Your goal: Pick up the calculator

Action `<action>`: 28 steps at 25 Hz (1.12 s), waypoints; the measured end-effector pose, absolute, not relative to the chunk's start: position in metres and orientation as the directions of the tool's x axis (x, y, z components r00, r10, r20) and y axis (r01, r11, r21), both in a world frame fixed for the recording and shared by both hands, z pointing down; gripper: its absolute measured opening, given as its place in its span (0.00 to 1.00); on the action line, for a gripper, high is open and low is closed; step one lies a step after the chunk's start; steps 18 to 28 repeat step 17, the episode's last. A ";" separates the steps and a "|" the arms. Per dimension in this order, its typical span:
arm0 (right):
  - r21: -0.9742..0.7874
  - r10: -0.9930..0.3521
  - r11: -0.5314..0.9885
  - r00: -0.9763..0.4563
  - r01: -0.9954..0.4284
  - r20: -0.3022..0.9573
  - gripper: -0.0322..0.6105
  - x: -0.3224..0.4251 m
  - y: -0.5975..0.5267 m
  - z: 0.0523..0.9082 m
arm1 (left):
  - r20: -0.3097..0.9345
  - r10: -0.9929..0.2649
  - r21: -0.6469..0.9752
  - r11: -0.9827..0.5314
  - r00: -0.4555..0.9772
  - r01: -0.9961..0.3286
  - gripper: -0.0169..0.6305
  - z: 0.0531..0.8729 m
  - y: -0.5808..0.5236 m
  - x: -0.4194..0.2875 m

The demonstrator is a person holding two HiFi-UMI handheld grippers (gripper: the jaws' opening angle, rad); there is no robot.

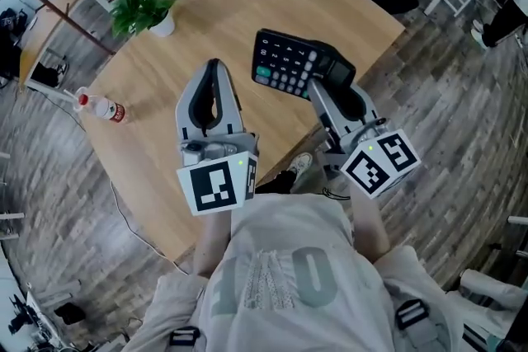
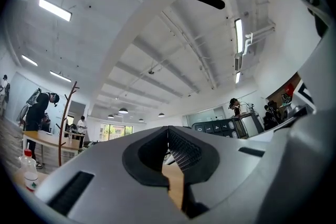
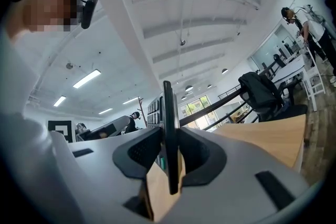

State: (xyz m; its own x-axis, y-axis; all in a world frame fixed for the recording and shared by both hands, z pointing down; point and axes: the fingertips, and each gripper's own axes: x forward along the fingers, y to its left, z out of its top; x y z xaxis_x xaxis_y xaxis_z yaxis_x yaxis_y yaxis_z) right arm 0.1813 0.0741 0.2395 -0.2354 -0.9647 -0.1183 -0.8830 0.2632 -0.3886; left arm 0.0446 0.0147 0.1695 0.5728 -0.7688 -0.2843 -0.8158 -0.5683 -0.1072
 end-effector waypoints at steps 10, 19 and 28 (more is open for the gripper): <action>-0.395 -0.960 0.280 -0.252 -0.875 -0.122 0.23 0.182 0.075 0.238 | -0.278 -0.758 -0.091 -0.591 0.590 -0.802 0.04 0.174 0.016 0.064; -0.432 -0.955 0.295 -0.257 -0.852 -0.144 0.23 0.194 0.074 0.239 | -0.266 -0.766 -0.088 -0.585 0.586 -0.806 0.04 0.182 0.012 0.075; -0.432 -0.955 0.295 -0.257 -0.852 -0.144 0.23 0.194 0.074 0.239 | -0.266 -0.766 -0.088 -0.585 0.586 -0.806 0.04 0.182 0.012 0.075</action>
